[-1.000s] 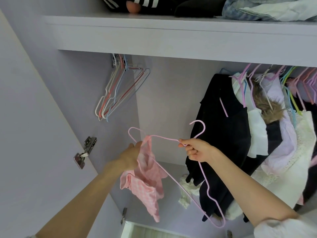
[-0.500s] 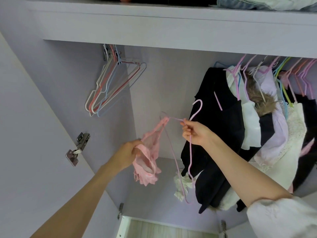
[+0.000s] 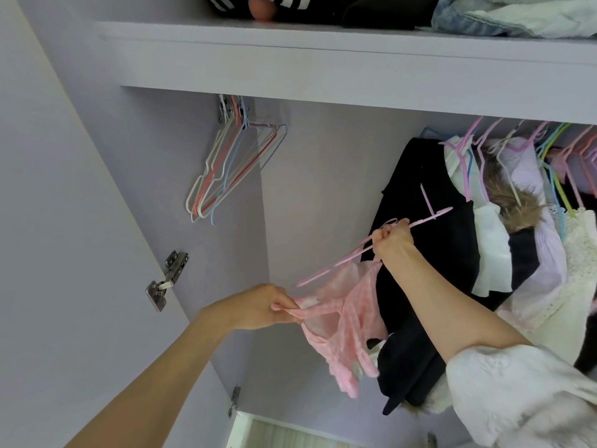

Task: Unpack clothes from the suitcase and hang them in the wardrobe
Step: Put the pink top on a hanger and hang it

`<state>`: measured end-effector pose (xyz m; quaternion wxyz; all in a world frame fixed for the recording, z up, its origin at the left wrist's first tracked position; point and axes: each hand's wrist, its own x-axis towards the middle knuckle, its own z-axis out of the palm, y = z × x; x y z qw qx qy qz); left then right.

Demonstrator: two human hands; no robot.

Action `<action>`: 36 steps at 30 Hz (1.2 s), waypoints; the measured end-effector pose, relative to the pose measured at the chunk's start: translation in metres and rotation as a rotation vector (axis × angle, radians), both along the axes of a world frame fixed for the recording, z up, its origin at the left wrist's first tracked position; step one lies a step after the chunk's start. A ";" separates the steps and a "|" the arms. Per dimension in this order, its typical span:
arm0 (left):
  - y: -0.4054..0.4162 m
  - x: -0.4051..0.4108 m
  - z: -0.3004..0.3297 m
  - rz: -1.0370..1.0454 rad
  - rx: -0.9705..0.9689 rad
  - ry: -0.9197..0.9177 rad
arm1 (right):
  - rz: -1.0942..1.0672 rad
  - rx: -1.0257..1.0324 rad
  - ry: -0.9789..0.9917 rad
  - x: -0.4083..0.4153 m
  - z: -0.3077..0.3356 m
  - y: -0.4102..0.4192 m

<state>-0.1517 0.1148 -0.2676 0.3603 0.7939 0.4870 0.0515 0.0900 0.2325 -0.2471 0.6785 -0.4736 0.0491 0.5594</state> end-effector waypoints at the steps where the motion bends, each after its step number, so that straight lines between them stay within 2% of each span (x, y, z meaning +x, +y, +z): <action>1: 0.000 0.003 0.000 0.001 0.012 0.001 | 0.035 0.008 -0.022 -0.003 -0.003 0.000; 8: 0.005 0.009 -0.002 0.151 0.121 -0.126 | 0.146 0.043 -0.204 -0.031 -0.011 -0.011; 15: 0.008 0.018 -0.010 0.142 0.093 -0.135 | 0.429 0.115 -0.069 -0.058 -0.006 -0.029; 18: 0.005 0.019 -0.008 0.134 0.019 -0.129 | 0.528 0.102 -0.071 -0.060 -0.006 -0.031; 21: 0.004 0.017 -0.008 0.071 -0.073 -0.119 | 0.646 0.090 -0.183 -0.063 -0.002 -0.039; 26: 0.002 0.016 -0.006 0.141 -0.136 -0.263 | 0.842 0.116 -0.510 -0.075 0.010 -0.051; 31: 0.006 0.020 -0.007 0.220 -0.035 -0.297 | 0.973 0.121 -0.846 -0.075 0.008 -0.068; 33: 0.006 0.023 -0.012 0.254 -0.001 -0.303 | 1.006 0.147 -0.887 -0.072 0.001 -0.072; 36: 0.006 0.028 -0.016 0.270 0.035 -0.344 | 0.939 0.138 -0.840 -0.065 -0.005 -0.071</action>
